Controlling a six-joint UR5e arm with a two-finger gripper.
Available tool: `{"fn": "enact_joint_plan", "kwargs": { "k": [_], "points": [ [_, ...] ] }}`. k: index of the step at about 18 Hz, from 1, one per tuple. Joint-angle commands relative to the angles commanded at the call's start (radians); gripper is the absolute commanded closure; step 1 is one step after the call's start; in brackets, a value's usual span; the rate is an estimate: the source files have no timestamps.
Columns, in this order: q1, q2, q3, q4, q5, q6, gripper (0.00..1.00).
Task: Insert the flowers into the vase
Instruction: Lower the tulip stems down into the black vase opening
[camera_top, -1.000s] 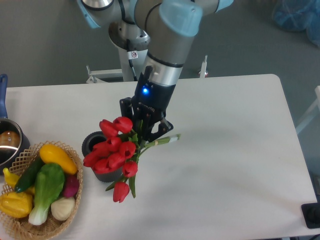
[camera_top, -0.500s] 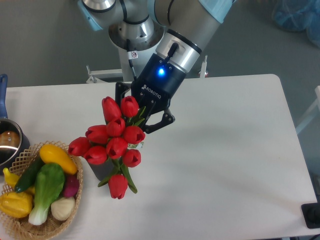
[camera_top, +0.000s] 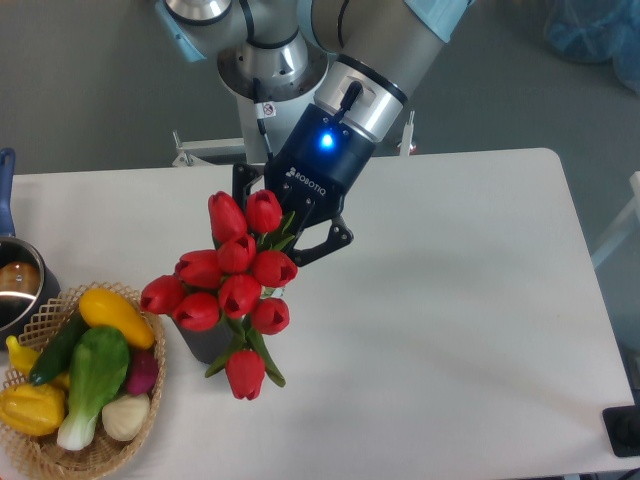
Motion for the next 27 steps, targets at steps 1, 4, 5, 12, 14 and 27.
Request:
{"fn": "enact_joint_plan", "kwargs": {
  "k": [1,4,5,12,14,27],
  "points": [
    [0.003,0.000,0.000,0.003,-0.017,-0.011,1.00],
    [0.014,0.000,-0.018,0.012,-0.133,-0.025,1.00],
    [0.017,0.002,-0.029,0.012,-0.171,-0.026,1.00],
    [0.069,0.003,-0.169,0.020,-0.512,0.018,1.00],
    [0.077,0.003,-0.193,0.022,-0.523,0.040,1.00],
    [0.106,-0.029,-0.192,0.020,-0.540,0.100,1.00]
  ]
}}
